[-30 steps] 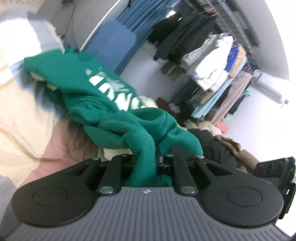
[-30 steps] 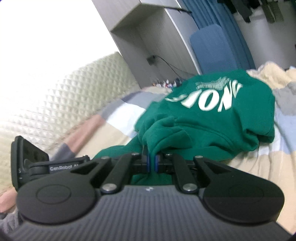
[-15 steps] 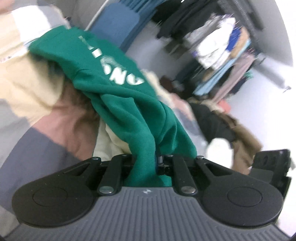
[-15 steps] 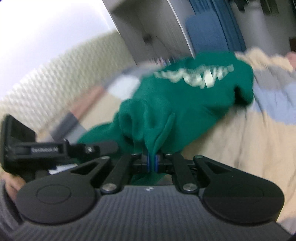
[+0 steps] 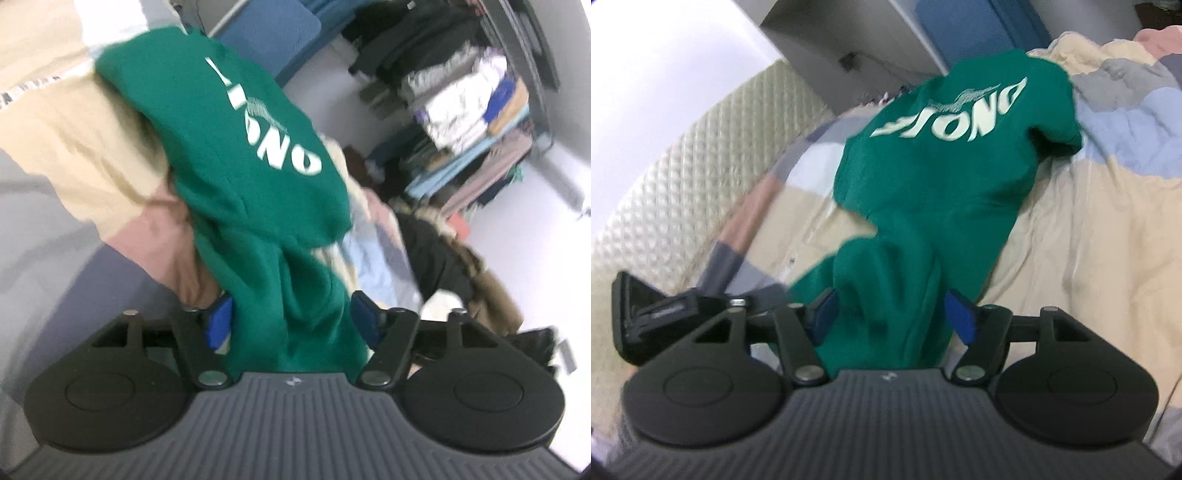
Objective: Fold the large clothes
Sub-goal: 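Lift the hoodie with both grippers and shake it out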
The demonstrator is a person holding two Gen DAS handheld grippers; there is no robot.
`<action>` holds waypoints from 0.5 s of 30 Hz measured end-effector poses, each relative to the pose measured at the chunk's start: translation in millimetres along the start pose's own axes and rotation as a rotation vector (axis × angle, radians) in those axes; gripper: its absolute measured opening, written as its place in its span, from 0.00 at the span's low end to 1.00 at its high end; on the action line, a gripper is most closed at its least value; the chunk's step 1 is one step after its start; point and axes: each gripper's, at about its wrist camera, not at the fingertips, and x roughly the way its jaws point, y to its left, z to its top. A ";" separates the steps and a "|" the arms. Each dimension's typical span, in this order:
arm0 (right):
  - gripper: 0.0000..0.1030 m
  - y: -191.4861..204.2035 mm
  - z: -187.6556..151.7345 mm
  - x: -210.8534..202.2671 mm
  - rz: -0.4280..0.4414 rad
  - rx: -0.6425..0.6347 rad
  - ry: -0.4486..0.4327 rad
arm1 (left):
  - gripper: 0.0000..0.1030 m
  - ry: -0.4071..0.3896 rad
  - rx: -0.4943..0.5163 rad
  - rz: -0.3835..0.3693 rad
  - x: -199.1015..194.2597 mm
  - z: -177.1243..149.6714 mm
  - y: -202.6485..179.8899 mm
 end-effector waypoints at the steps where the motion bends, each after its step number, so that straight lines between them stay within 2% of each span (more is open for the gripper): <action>1: 0.65 -4.7 4.9 3.4 -0.021 0.011 -0.006 | 0.78 -0.026 -0.012 -0.010 -7.2 5.5 6.0; 3: 0.65 -13.8 14.6 12.7 -0.059 0.028 -0.009 | 0.81 -0.078 0.001 0.006 -17.6 19.6 14.9; 6: 0.65 -29.2 32.7 34.4 -0.109 0.062 -0.014 | 0.81 -0.093 0.005 0.071 -7.9 43.6 25.3; 9: 0.65 -43.4 45.9 55.1 -0.095 0.127 -0.042 | 0.81 -0.107 -0.041 0.110 16.5 64.4 43.2; 15: 0.65 -75.4 64.8 97.9 -0.148 0.175 -0.043 | 0.81 -0.095 -0.145 0.113 82.1 95.5 72.0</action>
